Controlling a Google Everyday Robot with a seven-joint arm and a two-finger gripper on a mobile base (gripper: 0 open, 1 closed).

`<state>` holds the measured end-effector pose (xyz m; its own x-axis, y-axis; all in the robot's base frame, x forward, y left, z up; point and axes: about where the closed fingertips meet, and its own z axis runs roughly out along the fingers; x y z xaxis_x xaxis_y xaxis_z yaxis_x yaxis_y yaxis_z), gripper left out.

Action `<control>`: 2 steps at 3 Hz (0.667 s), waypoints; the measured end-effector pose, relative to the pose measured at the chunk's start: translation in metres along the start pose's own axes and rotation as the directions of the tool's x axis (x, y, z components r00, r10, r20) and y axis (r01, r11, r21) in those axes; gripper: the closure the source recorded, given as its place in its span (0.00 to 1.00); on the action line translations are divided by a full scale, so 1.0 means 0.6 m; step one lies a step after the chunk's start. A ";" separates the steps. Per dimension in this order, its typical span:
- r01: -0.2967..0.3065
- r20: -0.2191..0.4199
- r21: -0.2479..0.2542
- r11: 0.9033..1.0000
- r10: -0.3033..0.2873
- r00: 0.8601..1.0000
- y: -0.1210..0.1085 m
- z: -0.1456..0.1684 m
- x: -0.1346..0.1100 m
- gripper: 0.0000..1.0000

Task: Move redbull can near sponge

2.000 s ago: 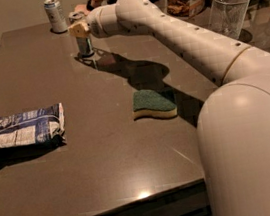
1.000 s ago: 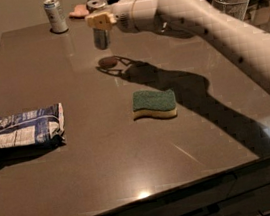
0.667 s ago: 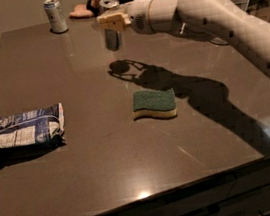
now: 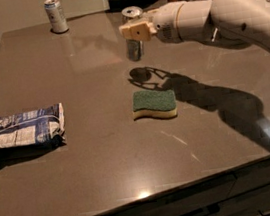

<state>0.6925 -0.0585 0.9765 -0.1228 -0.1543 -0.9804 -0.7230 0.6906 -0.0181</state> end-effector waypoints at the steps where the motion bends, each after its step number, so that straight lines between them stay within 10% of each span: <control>1: -0.023 -0.030 -0.006 1.000 0.023 0.999 0.009 -0.038 0.032 1.00; 2: -0.048 -0.055 -0.023 0.999 0.046 0.997 0.023 -0.064 0.057 1.00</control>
Offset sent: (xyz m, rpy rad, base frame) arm -0.0615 -0.0373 -0.0413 -0.0017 0.1186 0.0197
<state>0.6524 -0.0812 0.9501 -0.1930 -0.1605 -0.9680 -0.7319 0.6806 0.0331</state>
